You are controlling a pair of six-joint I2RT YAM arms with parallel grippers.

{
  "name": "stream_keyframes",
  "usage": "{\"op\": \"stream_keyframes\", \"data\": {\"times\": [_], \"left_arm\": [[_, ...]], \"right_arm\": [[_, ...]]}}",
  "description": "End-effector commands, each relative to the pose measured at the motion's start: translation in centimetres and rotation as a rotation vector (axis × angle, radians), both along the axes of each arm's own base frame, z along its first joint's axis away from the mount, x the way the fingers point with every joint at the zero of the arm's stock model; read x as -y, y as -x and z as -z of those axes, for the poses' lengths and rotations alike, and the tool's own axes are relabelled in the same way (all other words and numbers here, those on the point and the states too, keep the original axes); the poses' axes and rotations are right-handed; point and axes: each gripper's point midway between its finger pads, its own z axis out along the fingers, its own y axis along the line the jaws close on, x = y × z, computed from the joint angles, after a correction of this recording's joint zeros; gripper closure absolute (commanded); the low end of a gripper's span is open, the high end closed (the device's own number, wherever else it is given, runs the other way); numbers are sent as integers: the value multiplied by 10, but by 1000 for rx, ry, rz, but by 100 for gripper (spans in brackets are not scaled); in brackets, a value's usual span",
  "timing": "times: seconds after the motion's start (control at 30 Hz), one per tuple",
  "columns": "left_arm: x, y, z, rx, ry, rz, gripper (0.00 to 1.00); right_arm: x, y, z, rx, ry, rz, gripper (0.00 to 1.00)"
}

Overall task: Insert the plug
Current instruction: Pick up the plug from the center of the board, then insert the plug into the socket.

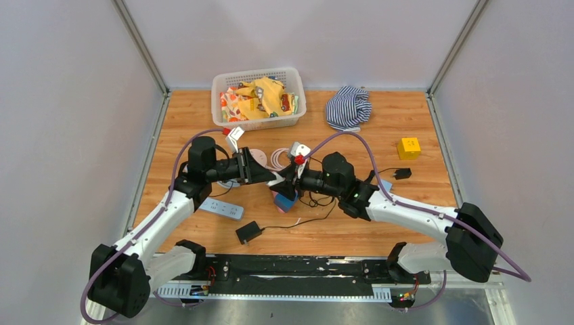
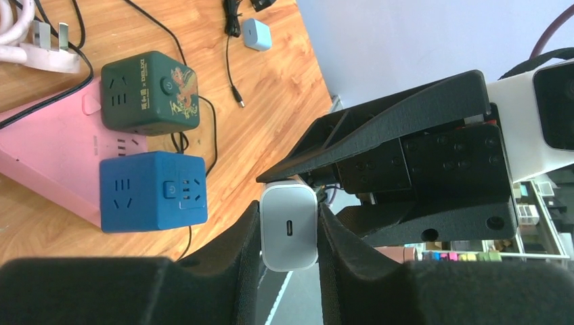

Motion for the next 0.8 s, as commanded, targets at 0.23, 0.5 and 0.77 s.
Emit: {"op": "stream_keyframes", "data": {"times": [0.23,0.5,0.77], "left_arm": [[0,0,2,26,-11,-7,100],[-18,-18,22,111,-267,-133,100],[-35,-26,21,237,-503,-205,100]], "right_arm": [[13,2,-6,-45,-27,79,33],[56,-8,15,-147,-22,317,0],[140,-40,61,-399,117,815,0]]}}
